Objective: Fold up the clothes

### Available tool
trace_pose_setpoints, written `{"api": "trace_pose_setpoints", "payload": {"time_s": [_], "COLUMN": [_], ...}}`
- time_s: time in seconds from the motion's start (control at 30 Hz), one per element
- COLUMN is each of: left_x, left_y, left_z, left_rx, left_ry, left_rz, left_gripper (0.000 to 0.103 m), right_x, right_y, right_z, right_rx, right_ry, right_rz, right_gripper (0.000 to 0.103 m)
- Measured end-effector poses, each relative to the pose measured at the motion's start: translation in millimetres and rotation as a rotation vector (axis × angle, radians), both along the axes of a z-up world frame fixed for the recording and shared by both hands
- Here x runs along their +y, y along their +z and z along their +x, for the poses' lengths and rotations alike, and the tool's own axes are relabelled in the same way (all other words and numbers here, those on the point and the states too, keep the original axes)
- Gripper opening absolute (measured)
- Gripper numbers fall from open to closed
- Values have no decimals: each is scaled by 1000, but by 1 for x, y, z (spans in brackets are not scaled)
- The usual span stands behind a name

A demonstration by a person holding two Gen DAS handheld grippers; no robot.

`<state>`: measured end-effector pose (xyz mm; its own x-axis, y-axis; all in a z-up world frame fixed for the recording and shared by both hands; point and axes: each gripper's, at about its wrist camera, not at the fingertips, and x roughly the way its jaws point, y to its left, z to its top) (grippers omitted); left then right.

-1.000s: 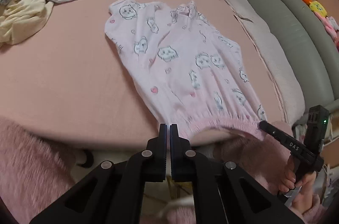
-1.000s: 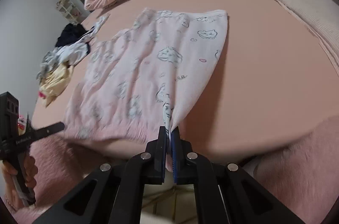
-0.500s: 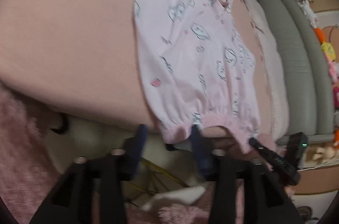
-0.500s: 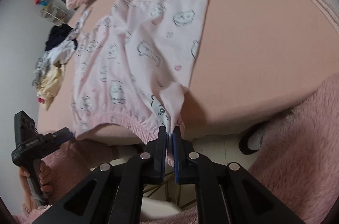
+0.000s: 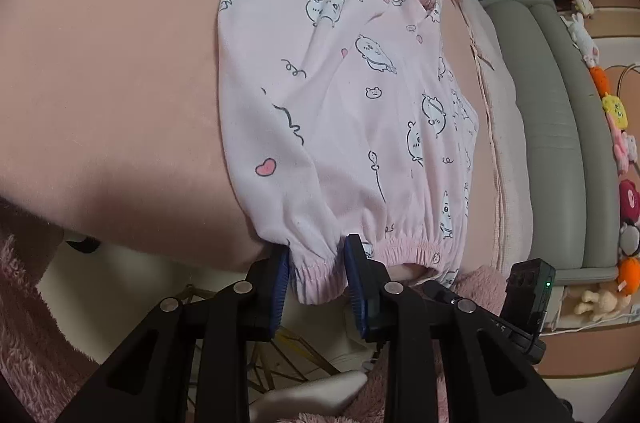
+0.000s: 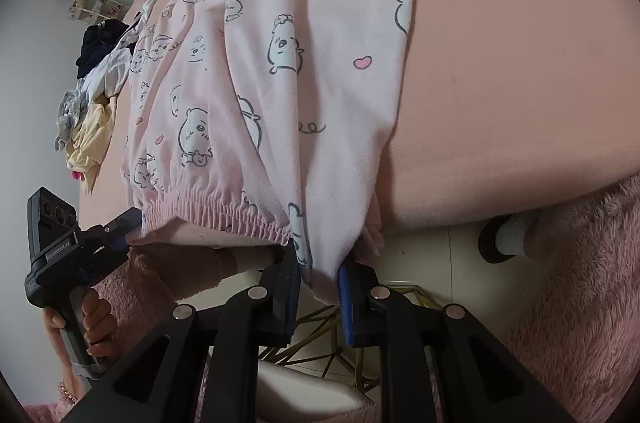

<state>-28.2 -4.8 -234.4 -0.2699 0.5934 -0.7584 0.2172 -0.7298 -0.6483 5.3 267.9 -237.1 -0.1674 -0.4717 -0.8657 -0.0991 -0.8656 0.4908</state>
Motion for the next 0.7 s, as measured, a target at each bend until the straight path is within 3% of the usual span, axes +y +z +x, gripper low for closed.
{"api": "trace_pose_setpoints", "payload": {"time_s": [0.17,0.2,0.23,0.27,0.37,0.47,0.63,0.7], "left_x": [9,9,8,7,4,0,-5,-8], "left_y": [2,5,12,19,39,59,93,106], "left_z": [-3,-2,0,3,10,16,28,33], "left_rx": [17,27,45,64,118,173,264,300], "left_ry": [-17,-21,-24,-27,-35,-43,-57,-62], "left_rz": [-51,-59,-61,-63,-69,-74,-84,-88], "left_gripper": [25,22,8,7,7,7,7,7], "right_x": [-1,-4,-8,-13,-24,-23,-28,-21], "right_y": [7,9,12,18,40,60,46,59], "right_z": [2,2,2,4,10,15,5,8], "right_rx": [49,66,86,113,210,297,249,290], "right_ry": [12,27,45,67,102,90,71,39], "right_rz": [-14,-10,-5,3,49,26,15,-28], "right_gripper": [27,26,10,5,4,3,3,3]}}
